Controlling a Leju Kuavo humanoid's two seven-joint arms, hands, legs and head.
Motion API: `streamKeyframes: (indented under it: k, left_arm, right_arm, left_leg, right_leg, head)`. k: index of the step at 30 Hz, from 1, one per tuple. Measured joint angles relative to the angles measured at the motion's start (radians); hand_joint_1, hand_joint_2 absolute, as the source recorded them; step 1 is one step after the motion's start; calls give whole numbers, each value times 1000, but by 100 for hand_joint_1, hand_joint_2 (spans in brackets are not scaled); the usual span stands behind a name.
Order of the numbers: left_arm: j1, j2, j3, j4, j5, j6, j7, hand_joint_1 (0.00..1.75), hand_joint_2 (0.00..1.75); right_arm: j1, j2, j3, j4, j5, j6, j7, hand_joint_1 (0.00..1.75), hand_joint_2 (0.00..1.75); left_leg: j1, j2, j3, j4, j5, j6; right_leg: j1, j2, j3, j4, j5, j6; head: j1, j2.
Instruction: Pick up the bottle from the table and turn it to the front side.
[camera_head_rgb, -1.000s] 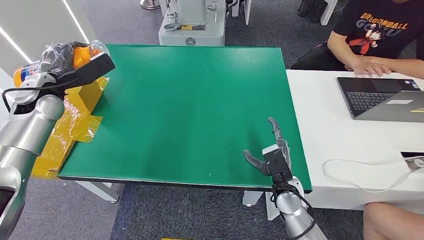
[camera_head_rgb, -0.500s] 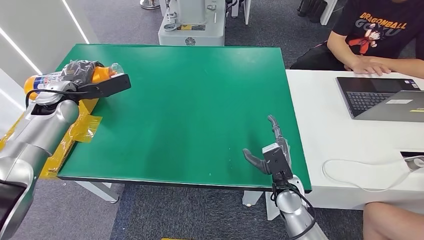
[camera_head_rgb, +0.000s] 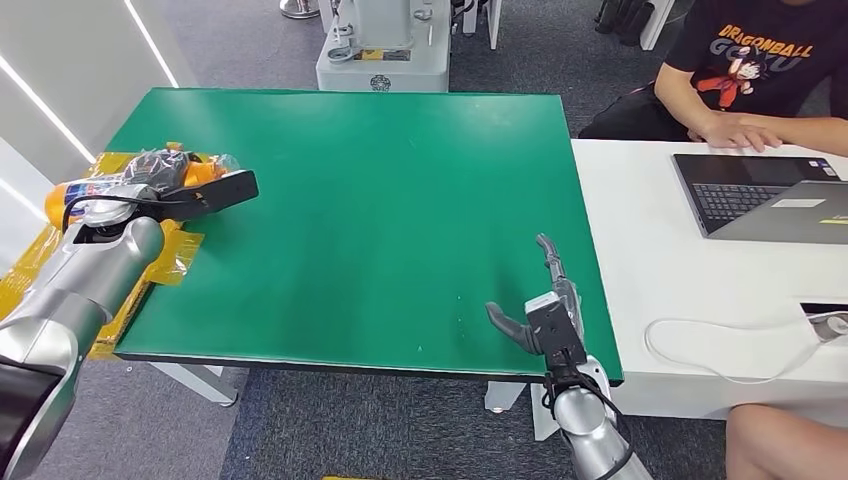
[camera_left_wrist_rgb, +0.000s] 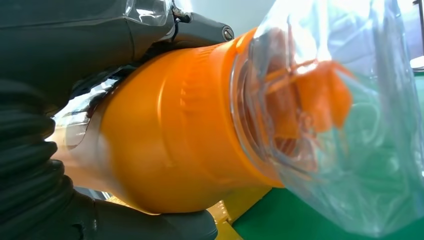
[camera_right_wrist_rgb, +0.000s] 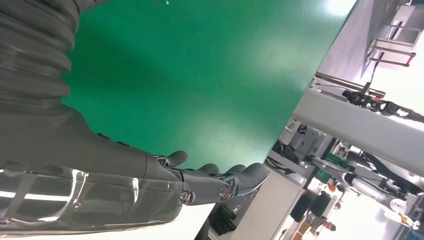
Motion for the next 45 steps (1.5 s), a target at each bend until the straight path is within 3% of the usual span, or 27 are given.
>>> streamKeyframes:
  k: [7, 22, 45]
  left_arm:
    - [22, 26, 1, 26, -1, 37, -14, 175, 175]
    - [125, 53, 13, 29, -32, 122, -151, 175, 175]
    - [232, 0, 37, 58, -128, 167, -84, 175, 175]
  right_arm:
    - [11, -6, 0, -18, 2, 3, 3, 0, 175]
    - [5, -10, 0, -29, 3, 25, 9, 0, 175]
    - [-23, -9, 2, 0, -4, 30, -7, 0, 175]
  left_leg:
    - [0, 0, 0, 0, 0, 0]
    - [0, 0, 0, 0, 0, 0]
    - [0, 0, -1, 0, 0, 0]
  right_leg:
    - [0, 0, 0, 0, 0, 0]
    - [0, 0, 0, 0, 0, 0]
    - [0, -1, 0, 0, 0, 0]
  head:
    - [0, 0]
    - [0, 0]
    - [0, 0]
